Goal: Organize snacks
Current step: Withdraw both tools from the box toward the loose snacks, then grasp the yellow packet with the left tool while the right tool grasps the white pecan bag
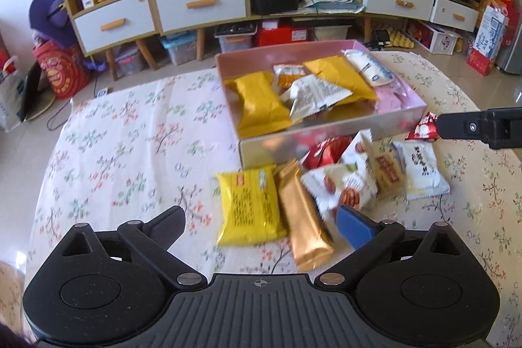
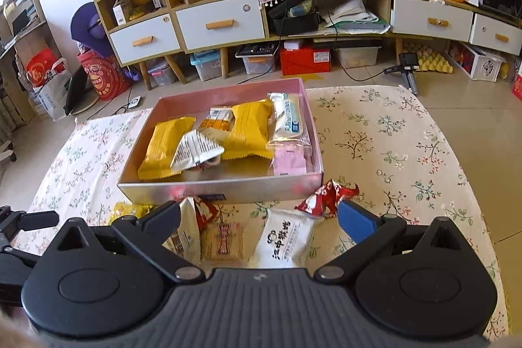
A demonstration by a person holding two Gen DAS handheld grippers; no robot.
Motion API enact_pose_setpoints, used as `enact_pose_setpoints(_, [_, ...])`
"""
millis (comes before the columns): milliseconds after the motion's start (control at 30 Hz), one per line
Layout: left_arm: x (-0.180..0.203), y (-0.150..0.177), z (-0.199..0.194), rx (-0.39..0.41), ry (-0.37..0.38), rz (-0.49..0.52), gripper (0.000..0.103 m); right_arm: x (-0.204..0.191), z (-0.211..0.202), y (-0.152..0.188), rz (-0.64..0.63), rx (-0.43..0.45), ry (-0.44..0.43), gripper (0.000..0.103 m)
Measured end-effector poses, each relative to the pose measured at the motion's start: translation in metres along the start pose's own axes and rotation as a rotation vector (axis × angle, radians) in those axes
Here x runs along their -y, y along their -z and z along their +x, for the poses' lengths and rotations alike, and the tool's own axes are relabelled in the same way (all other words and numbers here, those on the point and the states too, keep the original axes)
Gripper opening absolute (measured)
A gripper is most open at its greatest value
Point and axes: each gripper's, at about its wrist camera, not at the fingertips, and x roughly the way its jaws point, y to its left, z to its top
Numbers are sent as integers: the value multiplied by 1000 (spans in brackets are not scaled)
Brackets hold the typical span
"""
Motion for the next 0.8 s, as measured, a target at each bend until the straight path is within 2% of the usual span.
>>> enact_pose_setpoints(233, [-11,15,4,-17,-29,43,100,-8,4,16,-73,-35,25,103])
enact_pose_setpoints(467, [-29,23,20,-31,-19,-4,100,-18,16,24,-136,-70,18,103])
enact_pose_setpoints(667, [-38,24,36,-47,-31,-38,100,-32,22,27,-183,-82,-17,103])
enact_pose_setpoints(800, [-39,21,42,-35,-18,-51,98,-39,25,28,-197,-86,-70,103])
